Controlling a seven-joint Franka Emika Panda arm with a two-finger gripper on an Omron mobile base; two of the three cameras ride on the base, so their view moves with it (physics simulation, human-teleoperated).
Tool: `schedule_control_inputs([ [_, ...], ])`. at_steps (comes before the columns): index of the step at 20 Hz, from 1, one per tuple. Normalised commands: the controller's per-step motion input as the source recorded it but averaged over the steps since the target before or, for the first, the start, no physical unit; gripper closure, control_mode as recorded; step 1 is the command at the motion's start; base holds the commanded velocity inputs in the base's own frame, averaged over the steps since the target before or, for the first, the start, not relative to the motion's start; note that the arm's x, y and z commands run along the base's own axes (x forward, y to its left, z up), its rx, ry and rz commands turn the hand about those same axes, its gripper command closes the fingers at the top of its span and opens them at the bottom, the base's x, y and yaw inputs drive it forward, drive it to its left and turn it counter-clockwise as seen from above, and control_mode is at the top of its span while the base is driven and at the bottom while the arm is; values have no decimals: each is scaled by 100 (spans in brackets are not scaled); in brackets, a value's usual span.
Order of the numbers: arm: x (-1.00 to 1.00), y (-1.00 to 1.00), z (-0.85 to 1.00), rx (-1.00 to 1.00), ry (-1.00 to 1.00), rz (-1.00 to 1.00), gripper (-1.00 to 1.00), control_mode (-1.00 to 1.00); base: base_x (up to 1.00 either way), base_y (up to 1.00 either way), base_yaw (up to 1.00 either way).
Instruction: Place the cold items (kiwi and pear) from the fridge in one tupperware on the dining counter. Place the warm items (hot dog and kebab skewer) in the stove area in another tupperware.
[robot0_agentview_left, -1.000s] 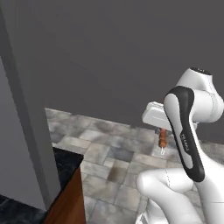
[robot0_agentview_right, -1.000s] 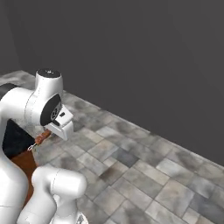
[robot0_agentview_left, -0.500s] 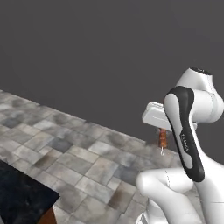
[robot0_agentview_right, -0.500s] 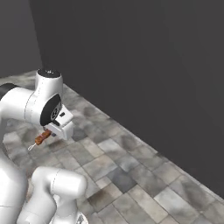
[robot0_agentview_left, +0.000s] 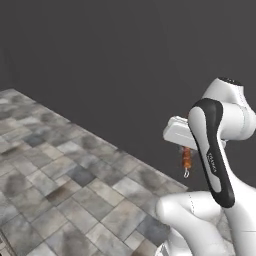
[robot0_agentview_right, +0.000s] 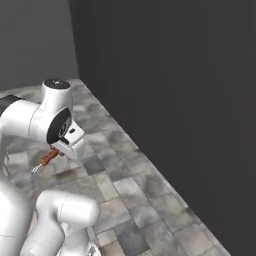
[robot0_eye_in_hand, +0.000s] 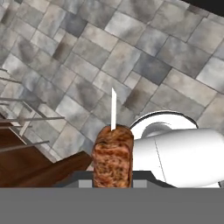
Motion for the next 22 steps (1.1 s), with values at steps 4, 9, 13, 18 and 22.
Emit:
schedule_control_inputs([
  [4,0,0,0,0,0,0,100,100,100,-18,48],
  [9,0,0,0,0,0,0,100,100,100,-7,62],
  [13,0,0,0,0,0,0,100,100,95,-7,67],
  [18,0,0,0,0,0,0,100,100,86,-9,67],
  [22,0,0,0,0,0,0,100,100,78,-15,67],
])
